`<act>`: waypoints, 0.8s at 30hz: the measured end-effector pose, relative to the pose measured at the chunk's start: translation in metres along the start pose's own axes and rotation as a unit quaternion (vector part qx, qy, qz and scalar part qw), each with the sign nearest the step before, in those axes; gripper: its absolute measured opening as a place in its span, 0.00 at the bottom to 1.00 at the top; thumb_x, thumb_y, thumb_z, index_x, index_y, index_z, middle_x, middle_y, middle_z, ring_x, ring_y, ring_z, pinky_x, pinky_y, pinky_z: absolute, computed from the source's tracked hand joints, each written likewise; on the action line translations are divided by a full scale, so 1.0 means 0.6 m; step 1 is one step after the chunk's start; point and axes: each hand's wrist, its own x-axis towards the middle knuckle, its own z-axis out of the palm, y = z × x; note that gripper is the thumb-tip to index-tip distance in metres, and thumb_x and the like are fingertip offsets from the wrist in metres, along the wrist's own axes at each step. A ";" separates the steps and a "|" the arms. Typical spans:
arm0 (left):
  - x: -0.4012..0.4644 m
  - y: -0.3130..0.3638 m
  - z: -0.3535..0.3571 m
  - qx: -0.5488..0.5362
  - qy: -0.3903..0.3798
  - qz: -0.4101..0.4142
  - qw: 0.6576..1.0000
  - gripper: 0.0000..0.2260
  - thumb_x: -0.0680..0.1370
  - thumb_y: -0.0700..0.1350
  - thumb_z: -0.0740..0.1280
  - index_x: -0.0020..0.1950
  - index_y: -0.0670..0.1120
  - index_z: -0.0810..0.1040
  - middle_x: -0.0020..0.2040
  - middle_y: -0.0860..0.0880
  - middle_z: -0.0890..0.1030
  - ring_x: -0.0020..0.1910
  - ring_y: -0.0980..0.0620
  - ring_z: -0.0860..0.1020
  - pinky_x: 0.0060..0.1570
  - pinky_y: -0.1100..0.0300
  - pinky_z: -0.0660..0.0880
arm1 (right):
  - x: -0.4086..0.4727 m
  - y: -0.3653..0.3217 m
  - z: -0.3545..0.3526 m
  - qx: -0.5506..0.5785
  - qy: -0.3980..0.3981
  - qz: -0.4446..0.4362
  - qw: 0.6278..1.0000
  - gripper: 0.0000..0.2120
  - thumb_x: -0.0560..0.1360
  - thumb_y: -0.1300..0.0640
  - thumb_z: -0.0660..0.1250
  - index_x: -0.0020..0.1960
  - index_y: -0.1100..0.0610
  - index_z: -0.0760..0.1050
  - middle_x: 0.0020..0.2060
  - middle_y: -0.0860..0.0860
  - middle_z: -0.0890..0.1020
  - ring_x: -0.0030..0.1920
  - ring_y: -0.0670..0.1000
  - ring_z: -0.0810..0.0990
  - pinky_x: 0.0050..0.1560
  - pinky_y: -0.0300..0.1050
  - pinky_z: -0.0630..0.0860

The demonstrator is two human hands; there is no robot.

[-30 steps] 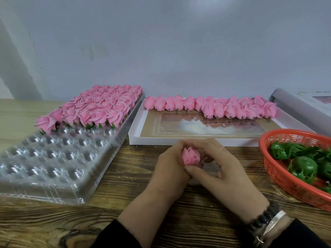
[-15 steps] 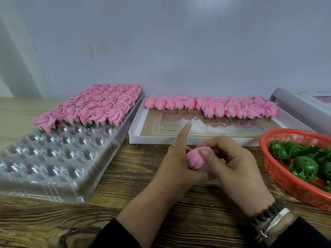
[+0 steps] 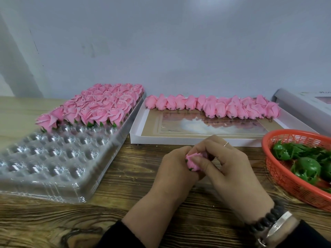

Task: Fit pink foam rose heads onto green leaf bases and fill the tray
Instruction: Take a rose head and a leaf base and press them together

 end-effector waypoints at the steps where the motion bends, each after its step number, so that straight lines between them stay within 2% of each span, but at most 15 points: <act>1: -0.001 0.001 0.000 -0.002 -0.003 0.008 1.000 0.05 0.71 0.38 0.70 0.44 0.46 0.79 0.40 0.49 0.82 0.41 0.55 0.79 0.42 0.62 0.77 | 0.000 -0.001 0.000 -0.012 -0.005 -0.011 1.000 0.05 0.71 0.58 0.66 0.38 0.51 0.77 0.39 0.43 0.76 0.42 0.40 0.75 0.43 0.27 0.67; 4: -0.002 0.005 0.002 -0.023 -0.010 0.017 1.000 0.06 0.71 0.37 0.69 0.41 0.48 0.77 0.38 0.52 0.80 0.37 0.61 0.76 0.35 0.72 0.71 | 0.001 -0.001 0.000 -0.032 -0.014 -0.032 0.999 0.05 0.71 0.60 0.66 0.38 0.53 0.76 0.37 0.42 0.75 0.42 0.39 0.75 0.43 0.26 0.67; 7: 0.000 0.005 0.004 -0.053 -0.014 0.015 0.998 0.04 0.72 0.34 0.67 0.45 0.41 0.77 0.40 0.47 0.80 0.39 0.55 0.76 0.38 0.66 0.73 | 0.001 -0.002 0.001 -0.041 -0.018 -0.049 0.998 0.04 0.71 0.61 0.66 0.40 0.54 0.77 0.38 0.42 0.75 0.42 0.39 0.75 0.44 0.26 0.68; 10: 0.004 0.006 0.007 -0.085 -0.033 -0.004 0.996 0.15 0.73 0.32 0.65 0.59 0.41 0.74 0.49 0.46 0.80 0.45 0.53 0.79 0.42 0.65 0.76 | 0.000 0.000 -0.001 -0.052 -0.026 -0.038 0.998 0.04 0.72 0.58 0.65 0.41 0.57 0.78 0.39 0.45 0.76 0.43 0.43 0.76 0.43 0.36 0.71; 11: 0.004 0.007 0.008 -0.097 -0.043 -0.015 0.994 0.16 0.73 0.32 0.66 0.61 0.41 0.73 0.51 0.45 0.80 0.46 0.53 0.79 0.42 0.65 0.77 | 0.000 0.001 -0.002 -0.049 -0.029 -0.029 0.998 0.05 0.72 0.57 0.65 0.41 0.58 0.78 0.39 0.46 0.76 0.43 0.44 0.76 0.43 0.38 0.72; 13: 0.003 0.007 0.007 -0.100 -0.068 -0.028 0.992 0.08 0.74 0.34 0.66 0.50 0.44 0.77 0.44 0.47 0.81 0.38 0.58 0.79 0.36 0.68 0.76 | -0.002 0.000 -0.002 -0.026 -0.029 -0.018 0.999 0.05 0.72 0.56 0.65 0.44 0.54 0.79 0.39 0.44 0.76 0.43 0.45 0.77 0.43 0.37 0.72; 15: 0.001 0.007 0.004 -0.090 -0.092 -0.043 0.991 0.06 0.75 0.36 0.67 0.39 0.46 0.77 0.32 0.51 0.80 0.28 0.60 0.77 0.28 0.68 0.74 | -0.005 -0.002 0.000 0.034 -0.001 0.001 0.999 0.05 0.73 0.55 0.65 0.47 0.49 0.79 0.38 0.45 0.77 0.42 0.44 0.78 0.40 0.32 0.73; 17: 0.000 0.006 0.005 -0.115 -0.089 -0.036 0.989 0.04 0.74 0.38 0.68 0.39 0.42 0.78 0.27 0.51 0.78 0.23 0.57 0.76 0.23 0.67 0.70 | -0.005 -0.002 0.000 0.146 0.068 0.063 0.985 0.06 0.75 0.52 0.64 0.51 0.48 0.78 0.38 0.47 0.79 0.36 0.43 0.78 0.34 0.32 0.74; 18: 0.000 0.005 0.005 -0.115 -0.079 -0.029 0.990 0.05 0.74 0.39 0.69 0.38 0.42 0.77 0.24 0.52 0.77 0.21 0.57 0.74 0.23 0.68 0.69 | -0.004 0.001 -0.001 0.170 0.113 0.087 0.975 0.08 0.75 0.51 0.62 0.51 0.48 0.77 0.39 0.46 0.80 0.35 0.42 0.78 0.34 0.33 0.74; 20: 0.001 0.001 0.009 -0.100 -0.057 -0.003 0.993 0.10 0.73 0.41 0.71 0.33 0.46 0.75 0.20 0.53 0.74 0.19 0.59 0.71 0.26 0.70 0.68 | 0.001 0.007 -0.006 0.152 0.168 0.104 0.968 0.11 0.74 0.51 0.58 0.50 0.48 0.78 0.40 0.43 0.81 0.37 0.41 0.77 0.40 0.31 0.73; 22: 0.000 0.002 0.012 -0.087 -0.044 0.023 0.995 0.10 0.72 0.41 0.72 0.32 0.46 0.76 0.24 0.52 0.76 0.24 0.59 0.72 0.32 0.68 0.71 | 0.003 0.007 -0.005 0.140 0.171 0.102 0.970 0.11 0.74 0.52 0.57 0.48 0.49 0.78 0.42 0.42 0.82 0.43 0.39 0.78 0.45 0.30 0.72; 24: -0.002 0.008 0.014 -0.086 -0.052 0.042 0.994 0.04 0.72 0.39 0.71 0.38 0.44 0.79 0.34 0.48 0.81 0.33 0.58 0.76 0.39 0.64 0.74 | 0.001 0.000 0.004 0.130 0.147 0.087 0.977 0.10 0.74 0.51 0.59 0.47 0.47 0.79 0.43 0.42 0.83 0.46 0.40 0.79 0.47 0.31 0.72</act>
